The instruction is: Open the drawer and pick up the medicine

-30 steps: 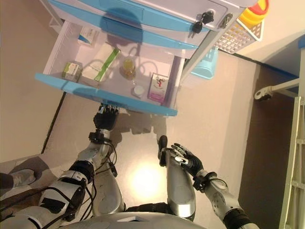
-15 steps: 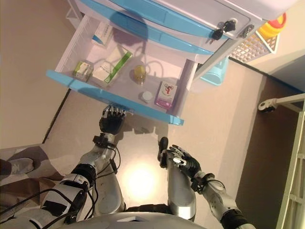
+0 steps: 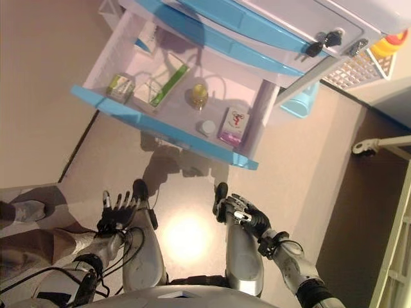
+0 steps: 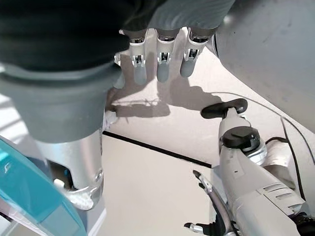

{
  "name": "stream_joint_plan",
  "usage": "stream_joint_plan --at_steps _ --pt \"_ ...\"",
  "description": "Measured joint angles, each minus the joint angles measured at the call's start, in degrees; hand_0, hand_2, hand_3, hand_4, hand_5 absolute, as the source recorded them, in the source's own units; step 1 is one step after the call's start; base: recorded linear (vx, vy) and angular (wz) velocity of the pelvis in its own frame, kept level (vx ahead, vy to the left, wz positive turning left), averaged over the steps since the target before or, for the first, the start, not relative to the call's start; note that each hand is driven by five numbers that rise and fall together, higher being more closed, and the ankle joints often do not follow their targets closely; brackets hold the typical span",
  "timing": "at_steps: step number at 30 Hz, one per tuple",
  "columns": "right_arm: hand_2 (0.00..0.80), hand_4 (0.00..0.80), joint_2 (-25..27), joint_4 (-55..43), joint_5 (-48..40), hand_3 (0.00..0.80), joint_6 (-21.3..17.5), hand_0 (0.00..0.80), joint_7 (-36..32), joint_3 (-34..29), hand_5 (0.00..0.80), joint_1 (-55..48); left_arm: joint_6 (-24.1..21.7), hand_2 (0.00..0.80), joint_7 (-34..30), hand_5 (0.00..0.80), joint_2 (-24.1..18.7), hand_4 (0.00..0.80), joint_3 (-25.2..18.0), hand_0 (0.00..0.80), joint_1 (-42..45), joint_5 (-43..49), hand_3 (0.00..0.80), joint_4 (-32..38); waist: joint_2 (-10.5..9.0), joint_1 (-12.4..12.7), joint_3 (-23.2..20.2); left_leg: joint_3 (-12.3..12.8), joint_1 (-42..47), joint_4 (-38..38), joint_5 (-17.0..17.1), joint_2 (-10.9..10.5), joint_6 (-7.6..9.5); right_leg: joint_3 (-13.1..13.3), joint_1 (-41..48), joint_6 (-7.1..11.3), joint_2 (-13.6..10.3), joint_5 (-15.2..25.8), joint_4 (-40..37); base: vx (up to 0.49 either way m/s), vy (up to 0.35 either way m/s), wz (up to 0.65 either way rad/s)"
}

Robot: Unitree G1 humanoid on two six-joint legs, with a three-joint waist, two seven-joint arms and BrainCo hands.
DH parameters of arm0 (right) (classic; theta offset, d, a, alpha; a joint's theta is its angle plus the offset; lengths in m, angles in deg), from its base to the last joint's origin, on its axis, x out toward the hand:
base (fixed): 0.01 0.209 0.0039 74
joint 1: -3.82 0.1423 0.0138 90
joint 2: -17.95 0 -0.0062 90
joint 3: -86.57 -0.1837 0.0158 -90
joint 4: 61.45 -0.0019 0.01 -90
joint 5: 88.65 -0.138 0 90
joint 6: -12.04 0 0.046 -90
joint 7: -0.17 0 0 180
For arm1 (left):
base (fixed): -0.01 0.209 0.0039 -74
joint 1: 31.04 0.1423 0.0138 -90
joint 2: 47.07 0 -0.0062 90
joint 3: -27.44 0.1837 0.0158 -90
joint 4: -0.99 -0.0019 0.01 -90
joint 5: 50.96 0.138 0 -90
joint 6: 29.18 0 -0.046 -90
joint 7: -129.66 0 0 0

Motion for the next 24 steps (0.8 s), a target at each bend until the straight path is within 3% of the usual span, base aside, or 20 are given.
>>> stream_joint_plan --at_steps 12,18,24 --pt "0.000 0.000 -0.8 0.2 0.1 0.000 -0.2 0.000 1.1 -1.2 0.000 0.6 -1.9 0.000 2.9 0.000 0.1 0.000 -0.9 0.000 -0.4 0.6 0.000 0.7 -0.19 -0.1 0.3 0.1 -0.8 0.8 -0.2 -0.4 0.09 0.2 -1.8 -0.22 -0.9 -1.5 3.0 -0.010 0.026 0.01" --pt "0.000 0.000 -0.5 1.0 1.7 0.000 -3.4 0.000 14.2 -5.1 0.000 -0.4 -6.6 0.000 3.0 0.000 0.1 0.000 -2.3 0.000 2.2 7.3 0.000 4.8 0.65 0.2 0.9 0.1 -0.2 0.7 -0.1 -1.2 0.19 0.3 -1.5 -0.15 -1.8 -2.1 4.0 0.016 0.027 0.04" --pt "0.000 0.000 0.7 -11.3 1.7 0.000 -7.0 0.000 25.5 -17.4 0.000 -8.9 -7.5 0.000 1.9 0.000 0.2 0.000 -4.7 0.000 15.3 18.2 0.000 16.1 2.14 0.6 1.7 1.0 5.1 -1.4 0.0 -1.6 0.33 0.4 3.1 0.19 -2.1 -2.3 2.6 0.040 0.011 0.01"
